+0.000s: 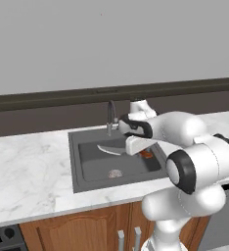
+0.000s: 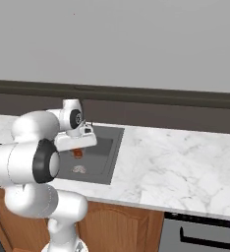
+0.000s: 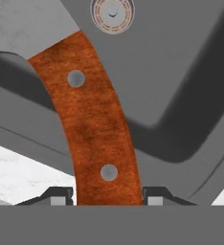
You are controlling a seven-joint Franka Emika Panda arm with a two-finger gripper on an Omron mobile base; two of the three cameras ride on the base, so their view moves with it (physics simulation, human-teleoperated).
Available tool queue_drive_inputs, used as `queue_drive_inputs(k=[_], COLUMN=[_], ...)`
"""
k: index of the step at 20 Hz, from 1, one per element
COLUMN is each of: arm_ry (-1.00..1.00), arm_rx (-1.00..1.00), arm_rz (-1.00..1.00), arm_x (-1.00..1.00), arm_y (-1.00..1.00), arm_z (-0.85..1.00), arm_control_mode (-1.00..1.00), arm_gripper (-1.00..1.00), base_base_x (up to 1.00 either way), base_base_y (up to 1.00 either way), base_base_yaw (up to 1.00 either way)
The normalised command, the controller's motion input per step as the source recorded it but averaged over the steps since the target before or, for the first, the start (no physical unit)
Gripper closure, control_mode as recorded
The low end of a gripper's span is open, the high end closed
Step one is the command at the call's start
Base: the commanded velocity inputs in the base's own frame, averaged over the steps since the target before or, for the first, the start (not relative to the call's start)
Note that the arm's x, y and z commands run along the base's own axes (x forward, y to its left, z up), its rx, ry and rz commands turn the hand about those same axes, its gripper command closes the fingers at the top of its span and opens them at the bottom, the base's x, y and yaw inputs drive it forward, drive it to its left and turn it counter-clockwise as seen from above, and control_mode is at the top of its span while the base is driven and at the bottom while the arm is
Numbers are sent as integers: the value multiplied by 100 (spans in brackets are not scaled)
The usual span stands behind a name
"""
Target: Move the cutting board and knife to the sink. Then move spray from the cabinet to the counter.
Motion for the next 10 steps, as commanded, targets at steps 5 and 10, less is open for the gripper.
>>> queue_drive_inputs(k=[5, 10], arm_ry=[6, 0], arm_rx=[0, 0], arm_rz=[5, 6], arm_x=[18, 17], arm_y=[6, 0], arm_z=[-46, -29], arm_control_mode=[-100, -100], arm_gripper=[100, 100], base_base_x=[0, 0], base_base_y=[0, 0], base_base_yaw=[0, 0])
